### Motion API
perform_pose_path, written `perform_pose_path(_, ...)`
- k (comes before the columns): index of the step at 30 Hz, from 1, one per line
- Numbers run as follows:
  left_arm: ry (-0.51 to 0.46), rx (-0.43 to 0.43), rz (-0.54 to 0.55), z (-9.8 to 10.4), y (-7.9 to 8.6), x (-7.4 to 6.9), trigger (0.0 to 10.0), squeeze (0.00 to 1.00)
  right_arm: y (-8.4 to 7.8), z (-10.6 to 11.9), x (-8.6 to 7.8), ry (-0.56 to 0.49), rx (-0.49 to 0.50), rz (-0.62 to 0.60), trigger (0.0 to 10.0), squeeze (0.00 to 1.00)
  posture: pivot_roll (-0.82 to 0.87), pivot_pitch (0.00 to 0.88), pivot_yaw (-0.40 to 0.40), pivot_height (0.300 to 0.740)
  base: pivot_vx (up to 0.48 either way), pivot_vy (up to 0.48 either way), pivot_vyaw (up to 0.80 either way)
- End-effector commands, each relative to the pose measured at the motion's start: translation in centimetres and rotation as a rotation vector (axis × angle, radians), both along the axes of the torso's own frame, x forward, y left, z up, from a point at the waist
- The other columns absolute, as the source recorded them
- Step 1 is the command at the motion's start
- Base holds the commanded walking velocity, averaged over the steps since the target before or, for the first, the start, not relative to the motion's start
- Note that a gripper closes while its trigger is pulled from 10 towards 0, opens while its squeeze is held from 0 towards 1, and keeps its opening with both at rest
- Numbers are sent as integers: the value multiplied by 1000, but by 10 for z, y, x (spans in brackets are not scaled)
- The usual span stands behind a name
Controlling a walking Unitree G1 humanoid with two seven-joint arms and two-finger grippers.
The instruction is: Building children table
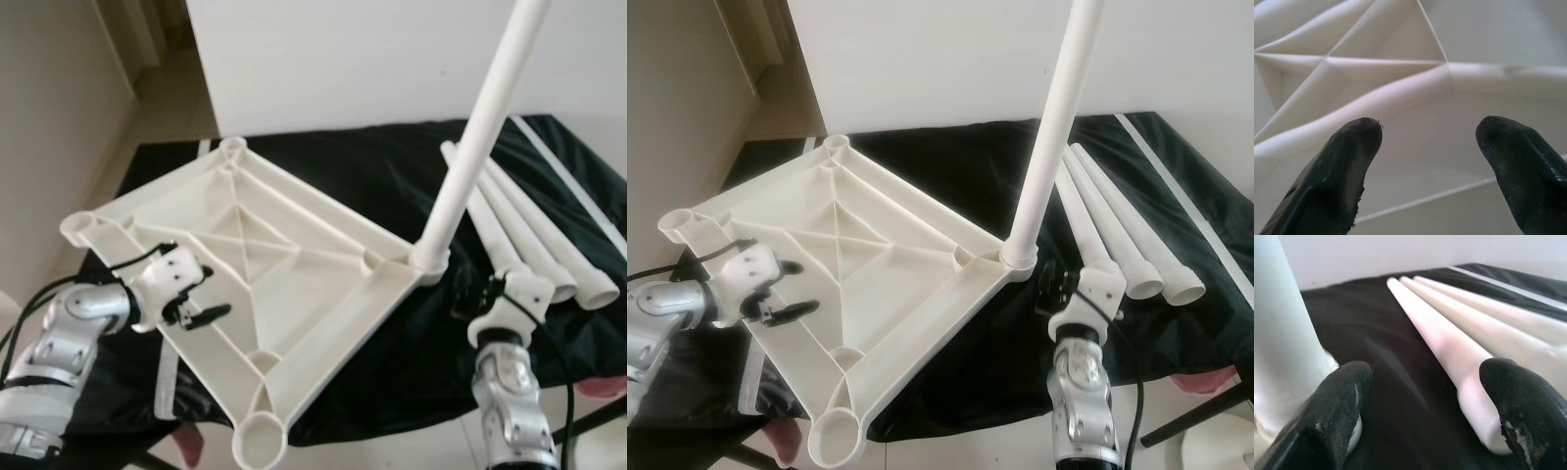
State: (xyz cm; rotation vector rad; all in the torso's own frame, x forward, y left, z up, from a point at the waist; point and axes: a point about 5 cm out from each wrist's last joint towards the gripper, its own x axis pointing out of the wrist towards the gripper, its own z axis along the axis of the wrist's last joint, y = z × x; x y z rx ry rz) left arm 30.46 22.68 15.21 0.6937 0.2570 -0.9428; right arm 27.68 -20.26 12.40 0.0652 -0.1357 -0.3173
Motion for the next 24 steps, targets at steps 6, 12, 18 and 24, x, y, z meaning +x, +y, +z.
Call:
perform_pose_path(6,46,37,-55,-9,-2,-7,10000,0,9,-4,32,98,-19,101,10000,0,3,12,38,740,0,0,0)
perform_pose_path(12,46,5,-69,-11,-12,-9,10000,0,18,-4,50,144,-51,191,10000,0,9,5,34,740,0,0,0)
perform_pose_path(18,36,-53,-89,-9,-24,-9,10000,0,23,13,76,94,-71,201,10000,0,18,0,34,740,0,0,0)
perform_pose_path(24,-27,-157,-77,5,-31,-5,10000,0,24,27,90,41,-58,191,10000,0,34,0,26,740,0,0,0)
